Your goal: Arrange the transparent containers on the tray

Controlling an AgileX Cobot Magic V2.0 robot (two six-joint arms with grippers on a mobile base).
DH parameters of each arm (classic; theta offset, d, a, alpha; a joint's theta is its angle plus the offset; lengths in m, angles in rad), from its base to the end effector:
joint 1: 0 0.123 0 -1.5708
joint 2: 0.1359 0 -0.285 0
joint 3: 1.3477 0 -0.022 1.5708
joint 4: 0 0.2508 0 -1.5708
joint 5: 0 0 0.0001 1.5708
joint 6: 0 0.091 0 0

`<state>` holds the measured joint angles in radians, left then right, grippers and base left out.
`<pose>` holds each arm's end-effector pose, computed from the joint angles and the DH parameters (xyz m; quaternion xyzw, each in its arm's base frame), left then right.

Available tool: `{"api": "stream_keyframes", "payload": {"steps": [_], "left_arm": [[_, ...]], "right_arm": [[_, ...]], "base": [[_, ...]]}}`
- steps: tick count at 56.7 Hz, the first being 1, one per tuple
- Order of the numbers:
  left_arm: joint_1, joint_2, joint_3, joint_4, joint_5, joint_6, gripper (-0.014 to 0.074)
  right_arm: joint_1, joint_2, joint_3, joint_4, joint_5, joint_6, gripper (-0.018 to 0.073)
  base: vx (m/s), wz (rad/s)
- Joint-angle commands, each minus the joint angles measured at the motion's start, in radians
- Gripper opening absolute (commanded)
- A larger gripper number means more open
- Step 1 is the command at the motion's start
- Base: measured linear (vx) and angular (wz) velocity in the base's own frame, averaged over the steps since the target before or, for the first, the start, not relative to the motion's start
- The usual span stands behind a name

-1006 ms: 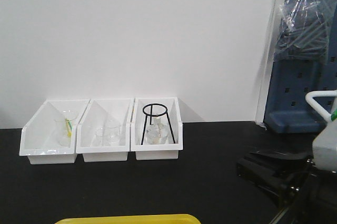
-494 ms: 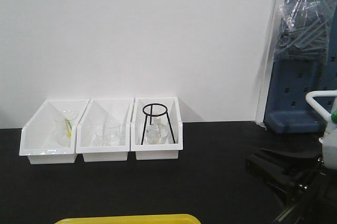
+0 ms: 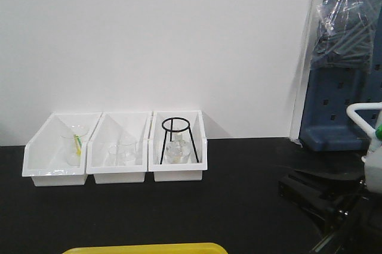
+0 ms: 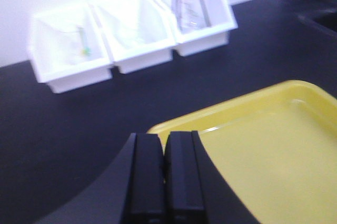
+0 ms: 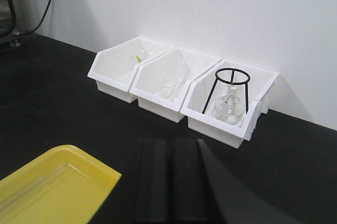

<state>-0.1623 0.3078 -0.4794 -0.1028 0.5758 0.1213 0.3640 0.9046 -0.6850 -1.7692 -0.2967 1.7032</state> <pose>0.0641 -0.0157 0.3026 0.0960 0.8033 -0.0599 0.5848 0.1711 0.0930 0.3409 -0.2561 0.7253 0.2013 0.6065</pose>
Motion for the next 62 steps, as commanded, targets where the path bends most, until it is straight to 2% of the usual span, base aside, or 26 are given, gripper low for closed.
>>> {"api": "stream_keyframes", "payload": {"steps": [1, 8, 16, 21, 24, 62], "left_arm": [[0.062, -0.062, 0.052, 0.026, -0.11, 0.02, -0.0003], [0.122, -0.201, 0.25, 0.058, -0.229, 0.037, -0.0003], [0.133, -0.345, 0.46, 0.063, -0.347, 0.029, -0.0003], [0.133, -0.343, 0.553, 0.016, -0.471, 0.019, -0.0003], [0.133, -0.343, 0.533, 0.006, -0.424, 0.017, -0.0003], [0.133, -0.343, 0.534, 0.006, -0.448, 0.017, -0.0003]], "right_arm": [[-0.005, -0.012, -0.032, -0.022, 0.024, -0.01, -0.0013], [-0.005, -0.012, -0.032, -0.022, 0.024, -0.01, -0.0013], [-0.005, -0.012, -0.032, -0.022, 0.024, -0.01, -0.0013], [-0.005, -0.013, -0.031, -0.023, 0.019, -0.01, -0.0013], [-0.005, -0.013, -0.031, -0.022, 0.02, -0.01, -0.0013], [-0.005, -0.006, -0.031, -0.023, 0.02, -0.01, -0.0013]], "base": [[0.0, 0.0], [0.0, 0.0], [0.0, 0.0], [0.0, 0.0], [0.0, 0.0], [0.0, 0.0]]}}
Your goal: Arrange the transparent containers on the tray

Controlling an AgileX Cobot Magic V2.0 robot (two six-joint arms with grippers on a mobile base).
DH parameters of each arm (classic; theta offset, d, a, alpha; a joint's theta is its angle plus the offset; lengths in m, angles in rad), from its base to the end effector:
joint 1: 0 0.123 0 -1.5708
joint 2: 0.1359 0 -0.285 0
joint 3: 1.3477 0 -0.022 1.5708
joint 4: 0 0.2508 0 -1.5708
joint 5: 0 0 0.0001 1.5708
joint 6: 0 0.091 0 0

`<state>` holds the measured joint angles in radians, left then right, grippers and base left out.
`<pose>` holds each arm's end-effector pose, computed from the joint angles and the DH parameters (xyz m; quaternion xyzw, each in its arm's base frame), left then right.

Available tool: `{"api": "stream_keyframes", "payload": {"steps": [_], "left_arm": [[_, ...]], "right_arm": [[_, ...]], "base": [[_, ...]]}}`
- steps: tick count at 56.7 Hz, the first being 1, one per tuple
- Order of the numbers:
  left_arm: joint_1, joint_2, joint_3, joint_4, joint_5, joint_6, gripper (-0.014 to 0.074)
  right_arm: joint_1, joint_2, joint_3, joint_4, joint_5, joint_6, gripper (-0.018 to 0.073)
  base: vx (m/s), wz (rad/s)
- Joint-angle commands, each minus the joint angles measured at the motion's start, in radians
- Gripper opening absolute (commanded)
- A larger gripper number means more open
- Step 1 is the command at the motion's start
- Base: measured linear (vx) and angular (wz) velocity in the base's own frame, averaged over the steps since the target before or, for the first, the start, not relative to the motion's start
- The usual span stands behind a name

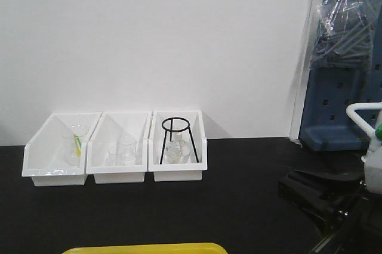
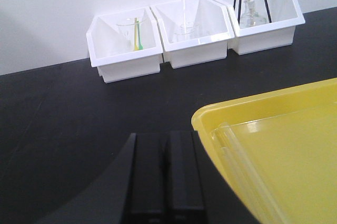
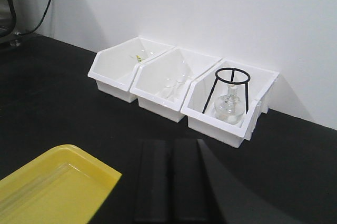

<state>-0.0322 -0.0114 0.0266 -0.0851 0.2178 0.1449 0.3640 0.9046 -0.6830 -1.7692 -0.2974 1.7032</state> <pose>0.0557 -0.0035 0.1851 0.0415 0.7553 0.0027 0.6540 0.1710 0.0930 0.3402 -0.2564 0.7259 0.2015 0.6056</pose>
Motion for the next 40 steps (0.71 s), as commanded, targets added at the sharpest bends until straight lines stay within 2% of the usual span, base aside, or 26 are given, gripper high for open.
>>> {"api": "stream_keyframes", "payload": {"steps": [1, 19, 24, 28, 30, 34, 38, 40], "left_arm": [[0.003, -0.023, 0.028, -0.011, -0.09, -0.007, -0.0003], [0.003, -0.023, 0.028, -0.011, -0.09, -0.007, -0.0003], [0.003, -0.023, 0.028, -0.011, -0.09, -0.007, -0.0003], [0.003, -0.023, 0.028, -0.011, -0.09, -0.007, -0.0003], [0.003, -0.023, 0.028, -0.011, -0.09, -0.007, -0.0003], [0.003, -0.023, 0.028, -0.011, -0.09, -0.007, -0.0003], [0.003, -0.023, 0.028, -0.011, -0.09, -0.007, -0.0003], [0.003, -0.023, 0.028, -0.011, -0.09, -0.007, -0.0003]], "right_arm": [[-0.005, -0.006, -0.033, -0.023, 0.021, -0.01, -0.0013], [-0.005, -0.006, -0.033, -0.004, 0.024, -0.007, -0.0012], [-0.005, -0.006, -0.033, 0.107, 0.076, -0.075, -0.0012], [-0.005, -0.004, -0.033, 0.311, 0.151, -0.245, -0.0012], [-0.005, 0.0, -0.033, 0.448, 0.192, -0.366, -0.0012], [-0.005, 0.004, -0.033, 0.764, 0.283, -0.67, -0.0012], [-0.005, 0.006, -0.034, 1.091, 0.373, -1.023, -0.0012], [-0.005, 0.006, -0.034, 1.213, 0.403, -1.167, -0.0012]], "base": [[0.0, 0.0], [0.0, 0.0], [0.0, 0.0], [0.0, 0.0], [0.0, 0.0], [0.0, 0.0], [0.0, 0.0], [0.0, 0.0]]}}
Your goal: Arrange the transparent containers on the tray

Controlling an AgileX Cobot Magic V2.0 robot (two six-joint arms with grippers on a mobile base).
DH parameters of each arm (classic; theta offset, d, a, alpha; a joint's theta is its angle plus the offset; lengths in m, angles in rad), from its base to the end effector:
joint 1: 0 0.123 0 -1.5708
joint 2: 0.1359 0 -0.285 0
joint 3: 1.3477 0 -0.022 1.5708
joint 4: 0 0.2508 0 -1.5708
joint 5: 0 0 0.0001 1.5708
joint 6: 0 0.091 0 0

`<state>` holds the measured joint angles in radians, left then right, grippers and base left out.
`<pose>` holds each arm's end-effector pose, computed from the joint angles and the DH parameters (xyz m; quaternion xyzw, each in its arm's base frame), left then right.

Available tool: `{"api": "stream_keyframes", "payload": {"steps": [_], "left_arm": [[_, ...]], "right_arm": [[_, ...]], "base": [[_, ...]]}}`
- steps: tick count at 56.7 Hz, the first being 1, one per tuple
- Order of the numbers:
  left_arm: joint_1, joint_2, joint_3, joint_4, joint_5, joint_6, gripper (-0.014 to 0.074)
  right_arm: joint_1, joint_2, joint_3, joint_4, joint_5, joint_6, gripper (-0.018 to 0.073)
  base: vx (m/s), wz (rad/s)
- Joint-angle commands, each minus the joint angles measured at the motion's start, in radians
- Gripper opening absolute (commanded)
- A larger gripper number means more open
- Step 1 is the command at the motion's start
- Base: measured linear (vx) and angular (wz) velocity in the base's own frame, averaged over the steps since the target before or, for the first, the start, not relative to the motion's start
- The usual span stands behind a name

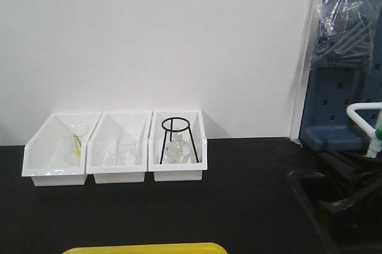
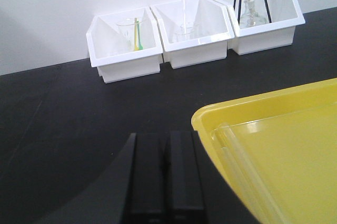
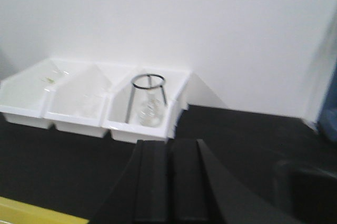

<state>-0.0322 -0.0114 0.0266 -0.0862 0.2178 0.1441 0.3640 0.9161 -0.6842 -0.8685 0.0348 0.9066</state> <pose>0.0557 -0.0035 0.1851 0.0409 0.7554 0.0020 0.6540 0.1875 0.0688 0.3409 -0.1153 0.7549 0.1191 0.6345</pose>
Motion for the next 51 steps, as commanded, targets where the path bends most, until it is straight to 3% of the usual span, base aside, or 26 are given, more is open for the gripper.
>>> {"api": "stream_keyframes", "payload": {"steps": [1, 4, 9, 15, 25, 33, 43, 51], "left_arm": [[0.003, -0.023, 0.028, -0.01, -0.09, -0.006, -0.0003], [0.003, -0.023, 0.028, -0.01, -0.09, -0.006, -0.0003], [0.003, -0.023, 0.029, -0.01, -0.089, -0.006, -0.0003], [0.003, -0.023, 0.028, -0.01, -0.088, -0.006, -0.0003], [0.003, -0.023, 0.028, -0.01, -0.088, -0.006, -0.0003], [0.003, -0.023, 0.028, -0.01, -0.088, -0.006, -0.0003], [0.003, -0.023, 0.028, -0.01, -0.088, -0.006, -0.0003], [0.003, -0.023, 0.028, -0.01, -0.088, -0.006, -0.0001]], "right_arm": [[-0.005, -0.006, -0.033, 0.356, 0.08, -0.423, -0.0012], [-0.005, -0.007, -0.033, 0.505, 0.107, -0.604, -0.0012], [-0.005, -0.02, -0.033, 0.67, 0.115, -0.804, -0.0011], [-0.005, -0.04, -0.032, 0.763, 0.103, -0.907, -0.0011], [-0.018, -0.097, 0.031, 0.741, -0.017, -0.907, -0.0011], [-0.126, -0.233, 0.214, 0.852, -0.161, -0.907, -0.0011], [-0.263, -0.451, 0.451, 0.892, -0.147, -0.907, -0.0011], [-0.313, -0.663, 0.597, 0.891, -0.099, -0.907, -0.0011]], "base": [[0.0, 0.0], [0.0, 0.0], [0.0, 0.0], [0.0, 0.0], [0.0, 0.0], [0.0, 0.0], [0.0, 0.0], [0.0, 0.0]]}}
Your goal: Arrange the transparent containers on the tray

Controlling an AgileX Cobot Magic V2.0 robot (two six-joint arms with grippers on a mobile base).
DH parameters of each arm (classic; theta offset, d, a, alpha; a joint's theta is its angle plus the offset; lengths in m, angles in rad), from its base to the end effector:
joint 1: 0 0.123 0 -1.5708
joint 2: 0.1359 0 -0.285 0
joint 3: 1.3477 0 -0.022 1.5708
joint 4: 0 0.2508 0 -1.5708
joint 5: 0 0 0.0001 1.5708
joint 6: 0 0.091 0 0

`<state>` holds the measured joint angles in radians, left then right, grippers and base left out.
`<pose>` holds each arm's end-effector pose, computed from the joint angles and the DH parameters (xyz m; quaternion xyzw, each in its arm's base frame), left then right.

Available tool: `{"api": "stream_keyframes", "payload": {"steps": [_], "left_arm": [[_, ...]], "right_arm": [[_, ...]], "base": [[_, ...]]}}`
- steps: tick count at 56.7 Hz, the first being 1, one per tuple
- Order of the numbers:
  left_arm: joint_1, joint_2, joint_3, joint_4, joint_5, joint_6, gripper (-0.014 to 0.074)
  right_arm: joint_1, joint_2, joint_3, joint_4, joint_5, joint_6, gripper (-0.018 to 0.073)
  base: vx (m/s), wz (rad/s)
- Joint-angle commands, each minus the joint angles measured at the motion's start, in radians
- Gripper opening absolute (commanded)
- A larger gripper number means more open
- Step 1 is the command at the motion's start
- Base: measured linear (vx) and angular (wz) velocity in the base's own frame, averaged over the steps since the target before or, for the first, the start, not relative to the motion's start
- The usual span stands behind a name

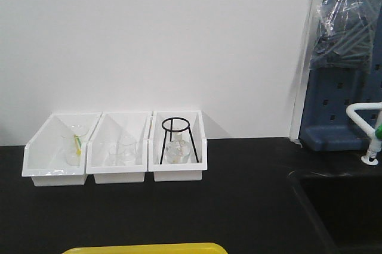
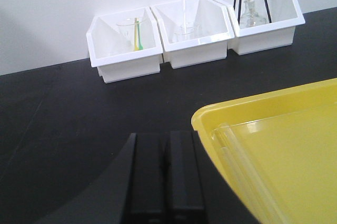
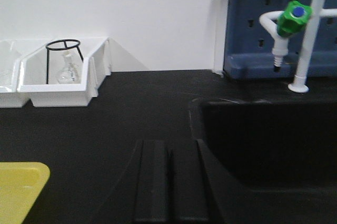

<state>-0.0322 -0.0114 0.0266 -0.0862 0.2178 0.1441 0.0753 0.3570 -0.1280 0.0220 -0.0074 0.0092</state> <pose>0.0557 -0.0035 0.1851 0.0409 0.7554 0.0020 0.6540 0.0902 0.0068 0.2319 -0.0165 0.7528 0.0350 0.6571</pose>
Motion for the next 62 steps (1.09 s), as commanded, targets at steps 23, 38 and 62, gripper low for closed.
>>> {"api": "stream_keyframes", "payload": {"steps": [23, 38, 62], "left_arm": [[0.003, -0.023, 0.028, -0.01, -0.086, -0.006, 0.0], [0.003, -0.023, 0.028, -0.01, -0.086, -0.006, 0.0], [0.003, -0.023, 0.028, -0.01, -0.086, -0.006, 0.0]], "right_arm": [[-0.02, -0.377, 0.167, -0.006, 0.02, -0.009, -0.0011], [-0.02, -0.377, 0.167, -0.006, 0.02, -0.009, -0.0011], [-0.02, -0.377, 0.167, -0.006, 0.02, -0.009, -0.0011]], "base": [[0.0, 0.0], [0.0, 0.0], [0.0, 0.0]]}}
